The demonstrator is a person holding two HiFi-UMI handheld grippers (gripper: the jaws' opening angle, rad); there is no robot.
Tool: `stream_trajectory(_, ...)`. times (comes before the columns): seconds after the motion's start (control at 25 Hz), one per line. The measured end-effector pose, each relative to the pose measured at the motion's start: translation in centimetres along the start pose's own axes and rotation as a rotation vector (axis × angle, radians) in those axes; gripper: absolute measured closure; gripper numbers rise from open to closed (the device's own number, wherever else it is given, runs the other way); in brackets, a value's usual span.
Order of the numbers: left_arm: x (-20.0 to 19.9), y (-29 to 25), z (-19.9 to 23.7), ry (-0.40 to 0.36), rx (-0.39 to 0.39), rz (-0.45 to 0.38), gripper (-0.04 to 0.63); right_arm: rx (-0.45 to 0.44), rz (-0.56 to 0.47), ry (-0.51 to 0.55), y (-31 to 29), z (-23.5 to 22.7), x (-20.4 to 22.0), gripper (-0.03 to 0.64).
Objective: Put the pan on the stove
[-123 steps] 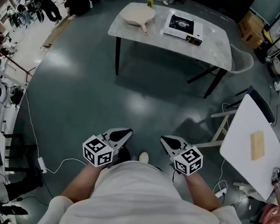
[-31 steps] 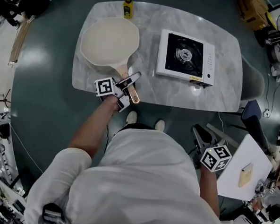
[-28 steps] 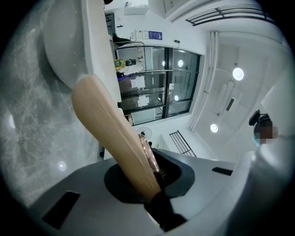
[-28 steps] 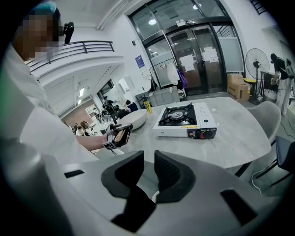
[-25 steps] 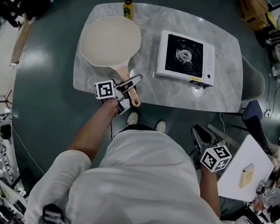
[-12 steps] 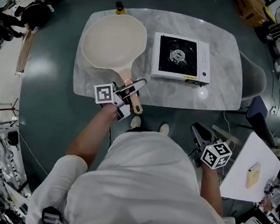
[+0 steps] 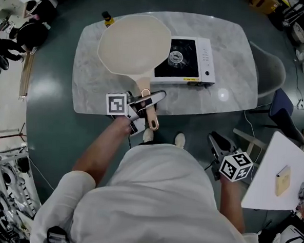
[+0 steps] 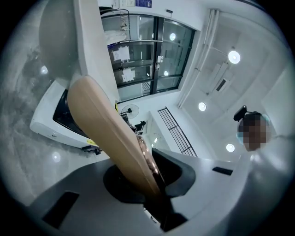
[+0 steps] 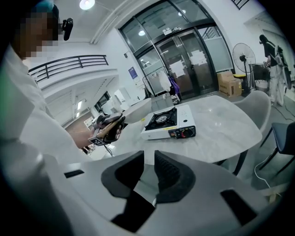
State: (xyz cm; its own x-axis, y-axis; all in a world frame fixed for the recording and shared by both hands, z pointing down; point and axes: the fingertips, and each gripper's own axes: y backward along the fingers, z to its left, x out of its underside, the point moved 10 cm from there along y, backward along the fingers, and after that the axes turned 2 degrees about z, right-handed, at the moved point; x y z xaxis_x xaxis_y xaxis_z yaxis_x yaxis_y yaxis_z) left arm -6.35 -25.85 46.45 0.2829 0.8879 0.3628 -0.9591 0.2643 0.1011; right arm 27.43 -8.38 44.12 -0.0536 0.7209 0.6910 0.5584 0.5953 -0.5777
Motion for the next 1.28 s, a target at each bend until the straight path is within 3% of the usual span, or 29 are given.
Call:
stream_trajectory(0.6,2.8,-10.4,1.2,0.036,0.073,0.132,0.526,0.046,-0.028,-0.051,4.6,-5.4,1.2,0.538)
stream_trajectory(1.28,4.2,-13.5,4.0,0.021,0.034,0.187,0.522,0.058,-0.018,-0.044,7.4,-9.4,0.9,0.537)
